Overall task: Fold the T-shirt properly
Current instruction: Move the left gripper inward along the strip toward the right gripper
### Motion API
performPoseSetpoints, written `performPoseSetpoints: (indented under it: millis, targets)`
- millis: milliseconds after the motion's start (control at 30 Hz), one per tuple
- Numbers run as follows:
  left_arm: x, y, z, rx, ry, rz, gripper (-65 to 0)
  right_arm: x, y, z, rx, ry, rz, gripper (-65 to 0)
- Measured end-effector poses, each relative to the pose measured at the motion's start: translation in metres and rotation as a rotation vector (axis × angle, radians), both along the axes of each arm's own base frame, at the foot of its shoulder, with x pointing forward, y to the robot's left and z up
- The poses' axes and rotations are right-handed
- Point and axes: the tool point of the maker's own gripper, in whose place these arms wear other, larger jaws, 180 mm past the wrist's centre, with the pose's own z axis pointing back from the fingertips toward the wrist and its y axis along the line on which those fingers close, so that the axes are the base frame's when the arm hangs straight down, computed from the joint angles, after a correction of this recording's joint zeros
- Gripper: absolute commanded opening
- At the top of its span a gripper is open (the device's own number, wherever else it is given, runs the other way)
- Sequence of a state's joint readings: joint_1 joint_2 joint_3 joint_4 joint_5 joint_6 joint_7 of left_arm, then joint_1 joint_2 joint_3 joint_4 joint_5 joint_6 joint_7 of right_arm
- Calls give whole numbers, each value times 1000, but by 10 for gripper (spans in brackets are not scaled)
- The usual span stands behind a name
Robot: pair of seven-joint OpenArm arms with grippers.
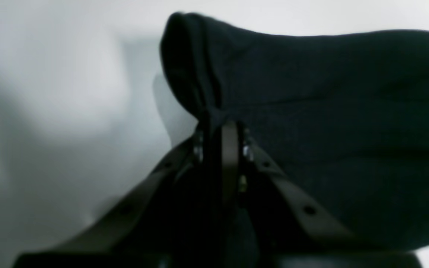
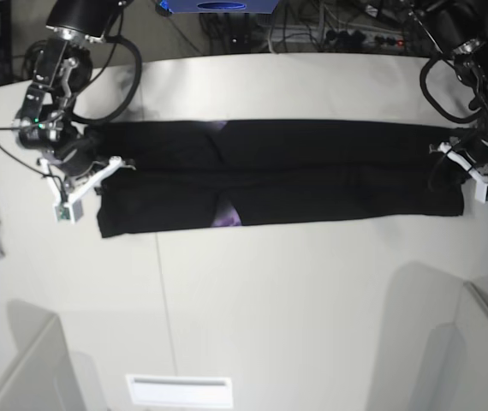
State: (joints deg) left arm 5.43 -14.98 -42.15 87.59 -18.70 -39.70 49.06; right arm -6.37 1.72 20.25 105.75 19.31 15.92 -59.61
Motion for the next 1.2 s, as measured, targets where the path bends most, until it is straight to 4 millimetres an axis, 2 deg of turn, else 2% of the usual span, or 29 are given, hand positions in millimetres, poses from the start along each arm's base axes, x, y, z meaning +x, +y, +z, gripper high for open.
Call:
performPoseSetpoints:
  millis: [233,333,500,667,1000,1200]
  targets:
    - [-6,-34,13,29,-39,-58,-650,0,0,0,0,0,0,-650]
    - [-4,-58,11,28,-29,-138,-650,0,0,0,0,1,0,-650]
    - [2,-88,6,-13,-30,-147,-650,0,0,0,0,1,0,-650]
    - [10,-136,3,-75,-41,-216,-650,0,0,0,0,2,0,-650]
    - [23,-208,-3,-159,-24,-303,-650,0,0,0,0,1,0,-650]
    - [24,-237,-3,-222,-30,-311,-650,0,0,0,0,1,0,-650]
